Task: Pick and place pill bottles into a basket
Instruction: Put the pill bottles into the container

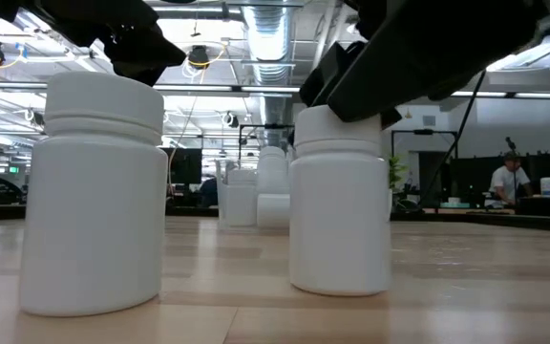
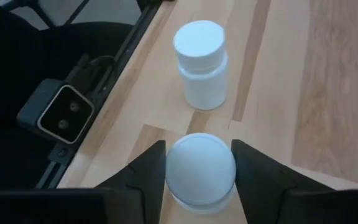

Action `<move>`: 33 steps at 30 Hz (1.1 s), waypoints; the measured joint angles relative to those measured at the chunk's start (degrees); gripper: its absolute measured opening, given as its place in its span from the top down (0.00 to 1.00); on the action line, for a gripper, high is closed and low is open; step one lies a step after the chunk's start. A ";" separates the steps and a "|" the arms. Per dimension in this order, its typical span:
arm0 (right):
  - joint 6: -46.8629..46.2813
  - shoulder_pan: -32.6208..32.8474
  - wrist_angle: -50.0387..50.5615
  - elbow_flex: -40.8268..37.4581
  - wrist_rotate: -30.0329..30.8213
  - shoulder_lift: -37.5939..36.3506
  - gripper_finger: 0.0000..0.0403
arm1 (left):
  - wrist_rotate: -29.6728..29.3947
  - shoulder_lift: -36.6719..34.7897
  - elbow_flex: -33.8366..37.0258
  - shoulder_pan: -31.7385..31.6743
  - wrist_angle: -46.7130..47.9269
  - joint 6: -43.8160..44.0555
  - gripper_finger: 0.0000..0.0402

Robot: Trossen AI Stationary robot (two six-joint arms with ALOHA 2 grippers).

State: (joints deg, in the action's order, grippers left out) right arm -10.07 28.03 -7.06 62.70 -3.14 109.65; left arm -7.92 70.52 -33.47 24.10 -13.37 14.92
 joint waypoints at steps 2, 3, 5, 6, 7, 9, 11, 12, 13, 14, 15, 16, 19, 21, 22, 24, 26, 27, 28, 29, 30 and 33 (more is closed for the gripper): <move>0.02 -0.24 0.06 -0.02 -0.02 -0.07 0.62 | 0.00 0.00 0.00 -0.01 0.03 0.00 0.52; 0.04 -0.35 0.43 -0.04 -0.02 -0.35 0.60 | 0.00 0.00 0.00 -0.02 0.11 0.00 0.52; 0.09 -0.79 0.45 -0.02 -0.02 -0.69 0.58 | 0.01 0.00 0.00 0.00 0.36 0.00 0.52; 0.25 -1.02 0.58 -0.02 -0.04 -0.76 0.58 | 0.00 0.00 0.00 -0.02 0.38 -0.01 0.52; 0.75 -1.23 1.27 -0.04 -0.07 -1.00 0.58 | 0.00 0.00 0.00 -0.01 0.38 -0.02 0.52; 2.15 -1.66 2.09 -0.06 -0.11 -1.82 0.60 | -0.01 0.00 0.00 0.00 0.42 -0.02 0.52; 4.15 -2.37 3.10 0.54 -0.09 -2.34 0.62 | -0.01 0.00 0.00 -0.02 0.49 -0.02 0.52; 5.25 -2.70 4.96 0.57 -0.09 -3.04 0.63 | -0.01 0.00 0.00 -0.02 0.49 -0.02 0.52; 6.34 -3.20 6.39 0.82 -0.10 -3.47 0.63 | 0.00 0.00 0.00 0.00 0.51 -0.04 0.52; 7.28 -3.81 6.81 1.60 -0.13 -3.50 0.63 | -0.01 0.00 0.00 -0.01 0.57 -0.04 0.52; 8.17 -4.52 7.49 2.23 -0.07 -3.58 0.63 | -0.01 0.00 0.00 0.00 0.66 -0.04 0.52; 8.94 -5.21 9.52 2.73 -0.02 -4.09 0.62 | -0.01 0.00 0.00 -0.02 0.55 -0.04 0.52; 11.96 -7.47 13.74 4.84 0.04 -5.54 0.59 | -0.01 0.00 0.00 -0.02 0.50 -0.07 0.52; 14.13 -9.14 16.32 5.69 0.04 -6.78 0.59 | -0.01 0.00 0.00 0.00 0.42 -0.07 0.52; 15.19 -9.96 17.90 6.06 0.04 -7.28 0.59 | -0.01 0.00 0.00 0.00 0.43 -0.07 0.52; 17.59 -11.76 19.74 7.41 0.02 -8.06 0.61 | -0.01 0.00 0.00 -0.02 0.42 -0.07 0.52; 19.85 -13.55 22.99 8.66 0.04 -9.74 0.63 | -0.01 0.00 0.00 0.00 0.40 -0.07 0.52; 20.79 -14.51 24.01 9.28 0.04 -10.56 0.63 | -0.01 0.00 0.00 0.00 0.40 -0.07 0.52; 21.66 -15.50 24.72 9.88 0.04 -11.23 0.63 | -0.01 0.00 0.00 -0.01 0.40 -0.07 0.52; 22.45 -16.48 25.58 10.26 0.07 -11.91 0.63 | -0.01 0.00 0.00 -0.02 0.40 -0.05 0.52; 23.23 -17.57 26.75 10.59 0.07 -12.60 0.62 | -0.01 0.00 0.00 -0.02 0.42 -0.04 0.52; 25.26 -20.89 29.24 12.02 0.09 -14.86 0.59 | -0.01 0.00 0.00 -0.01 0.40 -0.04 0.52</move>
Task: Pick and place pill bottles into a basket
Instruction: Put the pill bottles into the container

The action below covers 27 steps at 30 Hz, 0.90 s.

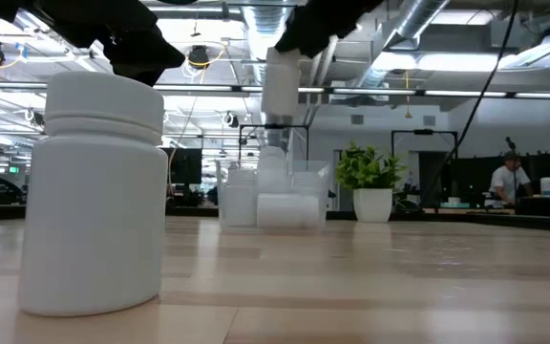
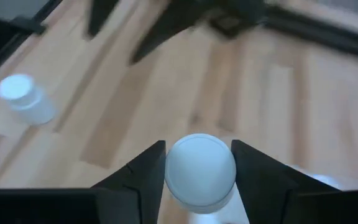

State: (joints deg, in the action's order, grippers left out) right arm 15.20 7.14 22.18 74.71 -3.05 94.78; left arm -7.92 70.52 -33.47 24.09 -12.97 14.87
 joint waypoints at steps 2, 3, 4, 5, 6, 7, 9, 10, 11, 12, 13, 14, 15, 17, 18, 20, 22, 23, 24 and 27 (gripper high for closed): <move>1.46 -2.35 0.77 0.92 0.00 -1.46 0.59 | 0.00 0.00 0.00 0.00 0.00 0.00 0.52; 2.12 -3.61 1.49 1.17 0.02 -1.96 0.59 | 0.00 0.00 0.00 0.01 -0.03 0.00 0.52; 2.87 -4.88 1.60 1.32 0.05 -2.28 0.60 | 0.00 0.00 0.00 0.00 -0.04 0.00 0.52; 3.61 -6.11 1.59 1.36 0.03 -2.57 0.62 | 0.00 0.00 0.00 0.00 -0.04 0.00 0.52; 4.40 -7.40 1.73 1.36 -0.01 -2.85 0.63 | 0.00 0.00 0.00 -0.01 -0.07 -0.02 0.52; 5.02 -8.74 1.67 1.36 -0.03 -3.12 0.63 | 0.00 0.00 0.00 0.00 -0.13 -0.02 0.52; 5.92 -11.42 1.49 1.40 -0.09 -3.30 0.63 | 0.00 0.00 0.00 -0.01 -0.20 -0.02 0.52; 6.17 -12.82 1.45 1.40 -0.13 -3.26 0.63 | 0.00 0.00 0.00 -0.01 -0.22 -0.02 0.52; 6.27 -14.17 1.37 1.40 -0.65 -2.89 0.62 | 0.00 0.00 0.00 -0.01 -0.22 -0.02 0.52; 6.28 -15.61 0.93 1.40 -1.65 -2.42 0.61 | 0.00 0.00 0.00 -0.01 -0.22 -0.02 0.52; 6.26 -16.97 0.61 1.40 -2.93 -1.80 0.59 | 0.00 0.00 0.00 -0.01 -0.22 -0.02 0.52; 6.27 -18.28 0.52 1.40 -4.24 -1.13 0.59 | 0.00 0.00 0.00 -0.01 -0.24 -0.02 0.52; 6.24 -19.46 0.16 1.40 -5.27 -0.42 0.58 | -0.01 0.00 0.00 -0.01 -0.24 -0.04 0.52; 5.92 -21.55 -1.13 1.40 -7.28 1.23 0.59 | 0.00 0.00 0.00 -0.01 -0.24 -0.04 0.52; 5.87 -22.38 -1.83 1.40 -8.35 2.16 0.60 | 0.00 0.00 0.00 -0.01 -0.24 -0.04 0.52; 5.86 -23.73 -2.54 1.40 -10.34 4.04 0.62 | -0.02 0.00 0.00 -0.01 -0.24 -0.39 0.52; 5.87 -24.67 -3.40 1.40 -11.70 5.72 0.63 | -0.02 0.00 0.00 -0.01 -0.24 -0.42 0.52; 5.86 -25.00 -3.76 1.40 -12.02 6.58 0.63 | -0.02 0.00 0.00 -0.01 -0.24 -0.42 0.52; 5.84 -25.25 -3.42 1.40 -12.09 7.34 0.62 | -0.02 0.00 0.00 -0.01 -0.24 -0.45 0.52; 5.82 -25.34 -3.14 1.38 -12.10 9.06 0.58 | -0.02 0.00 0.00 -0.01 -0.24 -0.76 0.52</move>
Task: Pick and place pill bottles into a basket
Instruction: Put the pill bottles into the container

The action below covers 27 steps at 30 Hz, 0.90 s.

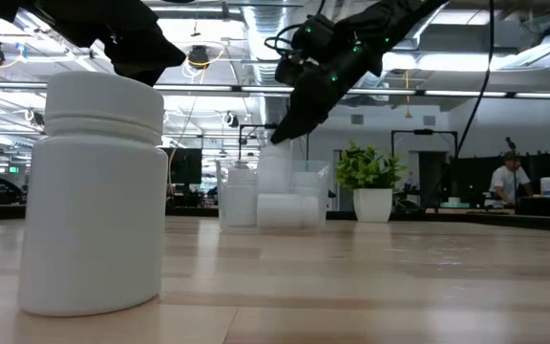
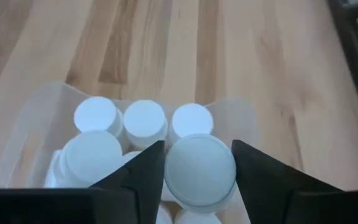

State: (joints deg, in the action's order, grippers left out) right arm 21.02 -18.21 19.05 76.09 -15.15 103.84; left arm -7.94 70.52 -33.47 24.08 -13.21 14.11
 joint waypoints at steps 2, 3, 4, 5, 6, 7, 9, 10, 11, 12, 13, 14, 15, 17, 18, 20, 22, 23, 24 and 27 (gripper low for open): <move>-0.01 0.21 -0.15 0.00 -0.02 0.52 0.56 | 0.00 0.00 0.00 0.00 0.00 -0.03 0.52; -0.12 0.31 0.00 0.00 -0.01 0.56 0.55 | 0.02 0.00 0.00 0.00 0.00 -0.24 0.52; -0.36 0.55 -0.10 0.00 -0.03 0.56 0.55 | 0.02 0.00 0.00 0.00 0.00 -0.53 0.52; -0.42 0.74 -0.37 0.00 -0.01 0.56 0.55 | 0.00 0.00 0.00 0.00 0.00 -0.85 0.52; -0.44 0.99 -0.51 0.00 -0.01 0.54 0.54 | 0.02 0.00 0.00 0.00 0.00 -1.06 0.52; -0.50 1.22 -0.66 0.00 0.02 0.54 0.54 | 0.02 0.00 0.00 0.00 0.00 -1.07 0.52; -1.11 1.45 -0.89 -0.02 0.06 0.13 0.52 | 0.02 0.00 0.00 0.00 0.00 -1.34 0.52; -1.40 1.63 -1.51 -0.02 0.05 -0.04 0.52 | 0.00 0.00 0.00 0.00 0.00 -1.55 0.52; -1.50 1.75 -1.97 0.02 0.06 -0.13 0.51 | 0.02 0.00 0.00 0.00 0.00 -1.62 0.52; -1.51 1.85 -1.90 0.02 0.06 -0.14 0.49 | 0.02 0.00 0.00 0.00 0.00 -1.64 0.52; -1.51 1.96 -1.63 0.01 0.07 -0.09 0.48 | 0.06 0.00 0.00 0.00 0.00 -1.64 0.52; -1.52 2.07 -1.45 0.00 0.09 -0.03 0.47 | 0.10 0.00 0.00 0.00 0.00 -1.66 0.52; -1.51 2.08 -1.43 0.00 0.10 -0.03 0.46 | 0.13 -0.01 0.00 0.00 0.00 -1.66 0.52; -1.48 2.09 -0.68 0.13 0.10 -0.03 0.44 | 0.59 0.00 0.00 0.00 0.00 -1.72 0.52; -1.51 2.09 0.72 0.52 0.14 -0.03 0.44 | 1.02 0.00 0.00 0.00 0.00 -2.01 0.52; -1.54 2.06 4.30 1.97 0.21 -0.56 0.44 | 1.76 0.00 0.00 0.14 -0.29 -2.95 0.52; -1.22 2.06 7.78 3.80 0.10 -1.43 0.44 | 2.56 0.00 0.00 0.66 -1.06 -4.33 0.52; -1.08 2.06 9.18 4.57 -0.04 -1.94 0.44 | 2.77 0.00 0.00 1.09 -1.43 -5.03 0.52; -1.19 2.06 11.69 4.77 -0.21 -2.87 0.44 | 2.77 0.31 0.00 1.60 -2.35 -5.80 0.52; -2.68 2.06 14.44 5.29 -0.45 -5.97 0.44 | 2.95 2.53 0.01 3.29 -6.04 -7.89 0.52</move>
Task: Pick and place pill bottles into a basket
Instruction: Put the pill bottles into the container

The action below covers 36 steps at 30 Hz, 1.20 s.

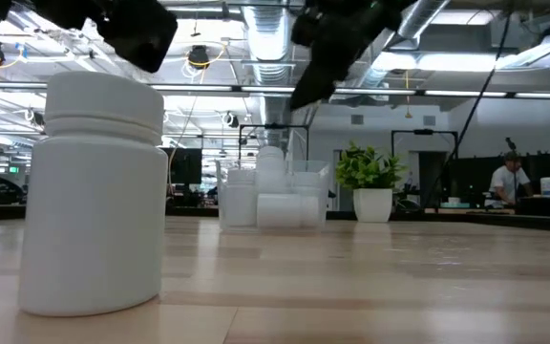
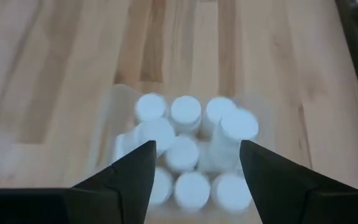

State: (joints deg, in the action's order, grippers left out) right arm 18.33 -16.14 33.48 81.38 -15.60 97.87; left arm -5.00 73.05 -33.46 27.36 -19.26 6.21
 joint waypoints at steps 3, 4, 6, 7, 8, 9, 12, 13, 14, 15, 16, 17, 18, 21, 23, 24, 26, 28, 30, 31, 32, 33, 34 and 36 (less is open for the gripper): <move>-2.27 0.00 4.73 0.00 -0.43 -4.40 0.44 | 0.79 4.33 -0.06 1.28 -4.93 -1.19 0.52; -3.09 0.00 5.93 0.00 -0.45 -5.60 0.44 | 0.87 5.96 0.00 1.63 -5.93 -1.13 0.52; -4.69 0.00 9.65 0.01 -0.48 -8.27 0.44 | 0.81 9.72 0.03 1.76 -9.48 -0.02 0.52; -5.56 0.00 11.47 -0.02 -0.46 -9.47 0.44 | 0.66 11.28 0.03 1.76 -10.53 0.81 0.52; -6.30 0.14 12.37 0.01 -0.47 -10.63 0.44 | 0.67 12.80 0.03 1.76 -11.63 1.60 0.52; -6.98 0.33 13.91 0.04 -0.43 -11.85 0.44 | 0.70 14.49 0.03 1.74 -13.11 2.25 0.52; -9.32 1.15 17.45 0.02 0.03 -14.68 0.44 | 1.46 18.24 -0.03 1.74 -16.22 3.79 0.52; -9.84 1.54 18.50 0.01 0.64 -15.50 0.44 | 1.94 19.27 -0.37 1.75 -17.44 3.90 0.52; -10.38 2.03 19.30 -0.02 1.04 -16.26 0.44 | 2.26 20.07 -0.73 1.83 -18.69 3.94 0.52; -10.84 2.59 19.44 -0.02 1.50 -16.92 0.44 | 2.50 20.41 -0.89 1.92 -18.98 3.96 0.52; -11.15 3.22 19.46 -0.02 2.28 -17.49 0.44 | 2.91 20.73 -1.13 1.96 -18.98 3.96 0.52; -11.33 3.85 19.80 -0.02 2.90 -17.98 0.44 | 3.16 20.99 -1.42 2.00 -18.87 3.96 0.52; -11.50 4.40 20.28 -0.02 3.54 -18.46 0.44 | 3.19 21.07 -1.46 2.10 -18.85 3.98 0.52; -12.27 6.18 20.64 -0.02 5.36 -19.37 0.44 | 3.32 21.10 -1.46 2.62 -18.86 4.12 0.52; -12.36 6.76 20.91 -0.02 5.65 -19.57 0.44 | 4.10 21.10 -1.46 3.08 -18.76 4.63 0.52; -12.36 6.97 21.05 -0.02 5.70 -19.57 0.44 | 4.53 21.10 -1.46 3.33 -18.72 4.94 0.52; -12.38 7.14 21.82 -0.02 5.95 -19.53 0.44 | 4.74 21.10 -1.46 3.81 -18.55 5.69 0.52; -12.54 7.13 22.00 -0.02 6.95 -19.53 0.44 | 4.74 21.31 -1.46 4.16 -18.39 6.49 0.52; -12.81 7.13 21.91 -0.02 7.04 -19.50 0.44 | 4.74 21.90 -1.46 4.20 -18.18 7.53 0.52; -12.81 7.11 21.80 -0.02 7.12 -19.50 0.44 | 4.75 22.00 -1.46 4.25 -17.81 8.07 0.52; -12.86 7.10 21.76 -0.02 7.13 -19.50 0.44 | 4.74 22.35 -1.46 4.23 -18.21 8.45 0.51; -13.00 7.08 21.77 -0.02 7.13 -19.50 0.44 | 4.74 22.66 -1.48 4.23 -18.46 8.51 0.51; -13.32 7.09 21.78 -0.02 7.13 -19.50 0.44 | 4.74 22.77 -1.46 4.25 -18.16 8.51 0.51; -13.48 7.11 21.81 -0.02 7.13 -19.50 0.44 | 4.70 22.76 -1.46 4.25 -18.28 8.55 0.48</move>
State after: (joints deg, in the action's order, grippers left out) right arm 4.85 -9.03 55.29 81.36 -8.47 78.37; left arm -0.29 95.81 -34.92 31.62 -37.54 14.76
